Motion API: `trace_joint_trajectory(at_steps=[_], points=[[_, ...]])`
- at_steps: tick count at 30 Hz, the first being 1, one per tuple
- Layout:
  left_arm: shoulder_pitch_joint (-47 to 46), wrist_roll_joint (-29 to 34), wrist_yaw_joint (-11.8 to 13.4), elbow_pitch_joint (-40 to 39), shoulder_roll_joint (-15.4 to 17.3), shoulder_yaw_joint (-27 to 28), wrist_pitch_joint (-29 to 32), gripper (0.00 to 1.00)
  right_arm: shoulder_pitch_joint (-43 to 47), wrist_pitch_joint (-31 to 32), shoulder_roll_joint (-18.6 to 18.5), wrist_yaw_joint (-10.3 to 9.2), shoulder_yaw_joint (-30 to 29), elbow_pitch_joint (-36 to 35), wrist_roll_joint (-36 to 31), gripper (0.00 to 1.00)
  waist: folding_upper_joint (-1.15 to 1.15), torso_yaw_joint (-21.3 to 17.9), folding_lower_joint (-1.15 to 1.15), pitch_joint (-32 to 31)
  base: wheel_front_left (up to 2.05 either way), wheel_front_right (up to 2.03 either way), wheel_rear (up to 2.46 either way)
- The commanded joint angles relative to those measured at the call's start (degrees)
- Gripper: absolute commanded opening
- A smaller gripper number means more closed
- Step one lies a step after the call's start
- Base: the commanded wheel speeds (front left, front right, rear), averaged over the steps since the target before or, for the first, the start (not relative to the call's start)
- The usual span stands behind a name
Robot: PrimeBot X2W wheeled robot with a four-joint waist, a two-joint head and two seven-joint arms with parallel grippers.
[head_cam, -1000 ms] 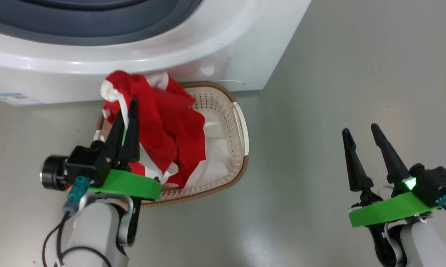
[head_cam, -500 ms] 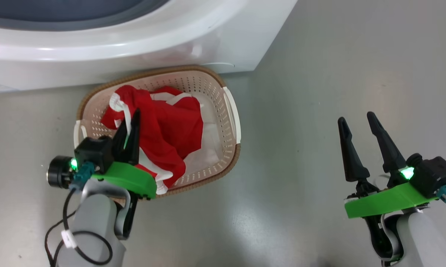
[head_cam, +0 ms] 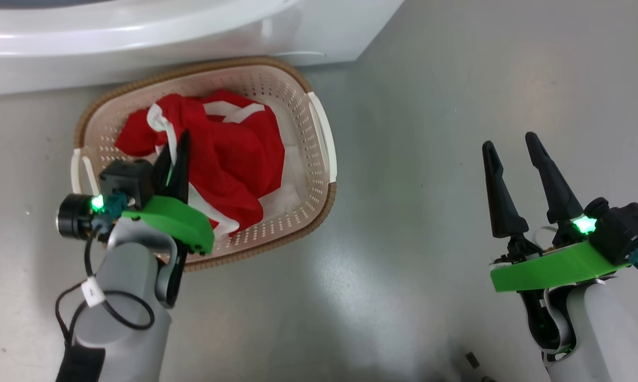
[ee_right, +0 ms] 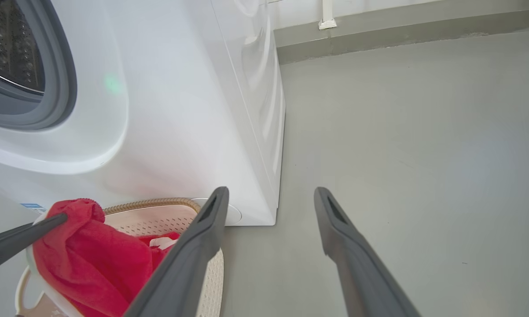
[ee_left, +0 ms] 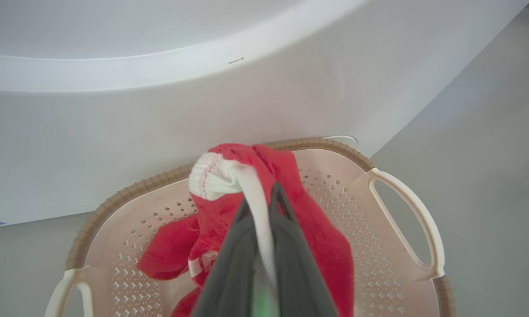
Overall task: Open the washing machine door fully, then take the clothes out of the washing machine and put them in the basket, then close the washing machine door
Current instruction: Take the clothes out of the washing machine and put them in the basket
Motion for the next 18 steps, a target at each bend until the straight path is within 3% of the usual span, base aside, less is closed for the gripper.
trace_joint_trajectory(at_steps=[1,12,15,18], points=[[-0.58,0.2,-0.48,0.47,1.38,1.57,-0.29,0.0,0.21,-0.36,0.12,0.42,1.51,-1.54,0.29,1.0,0.0,-0.5,0.0,1.84,0.0,0.0,0.0],[-4.69,0.22,-0.49,7.64,1.38,0.91,-0.29,0.0,-1.31,-0.36,0.35,0.42,1.96,-1.62,0.22,1.0,0.0,-1.02,0.0,4.55,0.0,0.0,0.0],[-5.41,-0.04,-0.49,8.73,1.38,0.61,-0.29,0.14,-1.53,-0.36,0.38,0.42,1.93,-1.56,0.17,1.0,0.0,-1.03,0.0,5.04,0.0,0.0,0.0],[-5.82,-0.19,-0.4,9.24,1.38,0.23,-0.29,0.35,-1.7,-0.36,0.4,0.42,1.86,-1.47,0.12,1.0,0.0,-1.0,0.0,5.23,0.0,0.0,0.0]])
